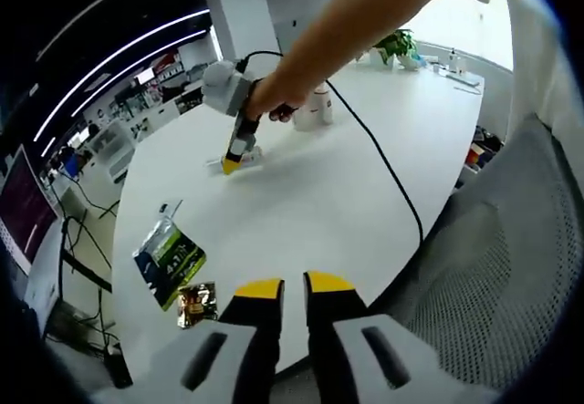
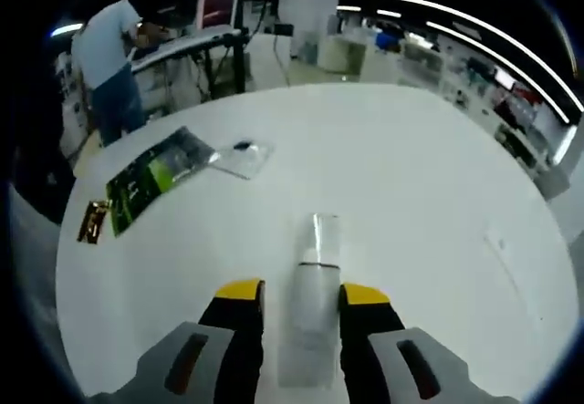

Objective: Arrange the skincare products in the storage area until every visible bottle or jar stands upright without overlapping.

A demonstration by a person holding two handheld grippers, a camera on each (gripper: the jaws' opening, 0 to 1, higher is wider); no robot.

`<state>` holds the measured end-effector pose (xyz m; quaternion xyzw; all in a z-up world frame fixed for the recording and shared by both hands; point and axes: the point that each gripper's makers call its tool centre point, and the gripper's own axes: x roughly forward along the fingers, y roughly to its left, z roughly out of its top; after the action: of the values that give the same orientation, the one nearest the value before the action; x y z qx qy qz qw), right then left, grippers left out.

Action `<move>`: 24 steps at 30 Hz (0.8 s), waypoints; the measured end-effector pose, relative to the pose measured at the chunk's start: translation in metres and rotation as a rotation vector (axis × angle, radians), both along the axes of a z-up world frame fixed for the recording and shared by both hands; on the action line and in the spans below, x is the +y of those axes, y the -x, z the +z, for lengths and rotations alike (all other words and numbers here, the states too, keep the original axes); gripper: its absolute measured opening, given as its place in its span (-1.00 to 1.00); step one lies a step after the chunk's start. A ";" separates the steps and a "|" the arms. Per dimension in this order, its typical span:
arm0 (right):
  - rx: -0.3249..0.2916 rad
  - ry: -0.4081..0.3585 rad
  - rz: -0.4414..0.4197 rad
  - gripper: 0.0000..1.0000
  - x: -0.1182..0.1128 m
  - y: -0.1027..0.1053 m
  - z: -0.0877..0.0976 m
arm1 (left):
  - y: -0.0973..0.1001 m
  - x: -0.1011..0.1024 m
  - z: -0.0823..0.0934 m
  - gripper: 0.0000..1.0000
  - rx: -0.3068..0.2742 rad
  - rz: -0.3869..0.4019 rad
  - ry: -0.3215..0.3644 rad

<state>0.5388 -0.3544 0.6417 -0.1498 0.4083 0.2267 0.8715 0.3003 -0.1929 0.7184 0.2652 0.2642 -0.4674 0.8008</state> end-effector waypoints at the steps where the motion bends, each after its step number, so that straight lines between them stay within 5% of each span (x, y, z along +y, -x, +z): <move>1: 0.007 0.001 0.003 -0.56 0.001 0.001 -0.001 | 0.000 0.000 0.000 -0.88 0.001 -0.001 -0.001; 12: 0.008 -0.001 0.010 -0.69 -0.001 0.017 0.004 | -0.005 0.005 0.000 -0.90 0.000 0.021 0.010; 24: -0.074 -0.258 -0.025 -0.69 0.019 0.084 0.044 | -0.008 0.005 0.005 -0.87 -0.001 0.046 0.037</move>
<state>0.4551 -0.3357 0.6860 -0.0395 0.3451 0.2606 0.9008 0.3081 -0.1881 0.7231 0.2446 0.2612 -0.4533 0.8163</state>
